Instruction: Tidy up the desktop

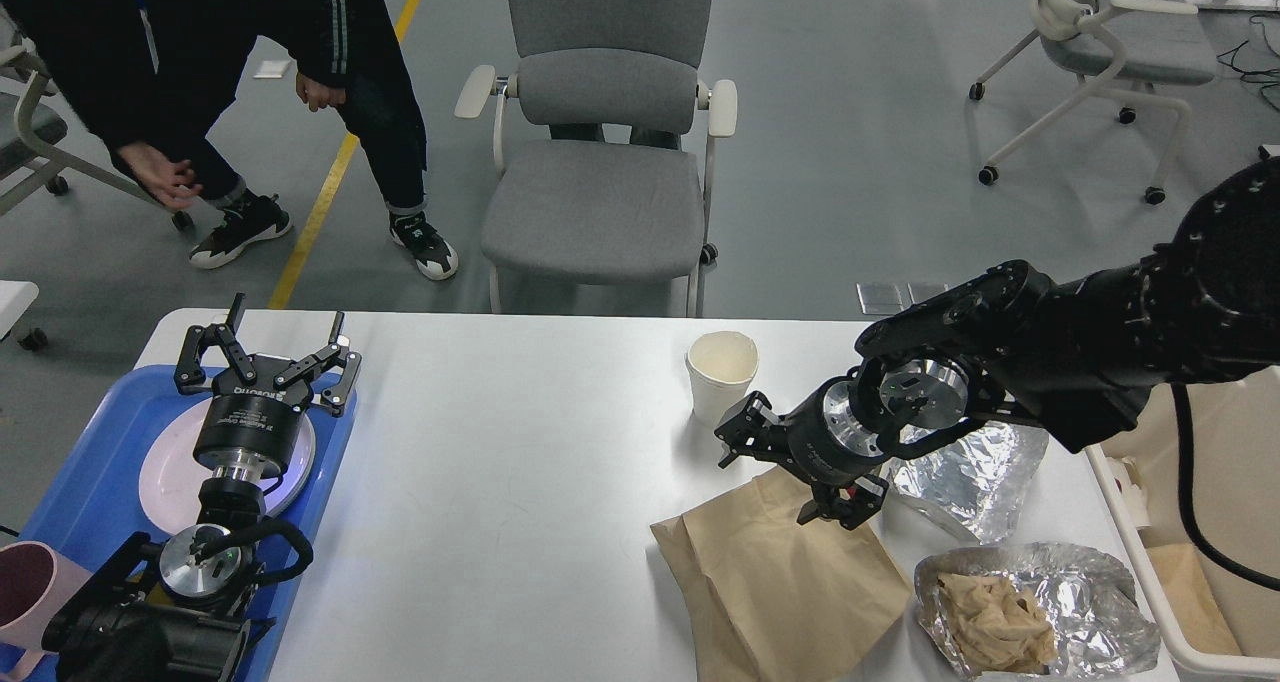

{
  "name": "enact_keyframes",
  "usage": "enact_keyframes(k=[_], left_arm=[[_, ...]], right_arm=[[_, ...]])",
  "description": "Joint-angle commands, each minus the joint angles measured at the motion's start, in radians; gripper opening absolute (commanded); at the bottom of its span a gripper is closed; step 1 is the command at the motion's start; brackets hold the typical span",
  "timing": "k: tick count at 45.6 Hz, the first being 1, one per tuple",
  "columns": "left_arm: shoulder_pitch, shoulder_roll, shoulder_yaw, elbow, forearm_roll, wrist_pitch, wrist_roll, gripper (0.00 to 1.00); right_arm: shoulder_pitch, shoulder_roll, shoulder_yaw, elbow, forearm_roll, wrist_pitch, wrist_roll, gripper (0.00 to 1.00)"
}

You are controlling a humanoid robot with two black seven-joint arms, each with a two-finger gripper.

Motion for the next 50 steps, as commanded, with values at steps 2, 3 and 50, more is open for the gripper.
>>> enact_keyframes(k=[2, 3, 50], left_arm=[[0.0, 0.0, 0.0, 0.0, 0.0, 0.0, 0.0, 0.96], [0.0, 0.0, 0.0, 0.0, 0.0, 0.0, 0.0, 0.96], [-0.001, 0.0, 0.0, 0.0, 0.0, 0.0, 0.0, 0.96]], right_arm=[[-0.052, 0.012, 0.047, -0.052, 0.007, -0.015, -0.005, 0.98], [-0.062, 0.022, 0.045, -0.06, 0.005, -0.019, -0.008, 0.98], [-0.396, 0.2, 0.086, -0.37, -0.248, -0.102, -0.132, 0.42]])
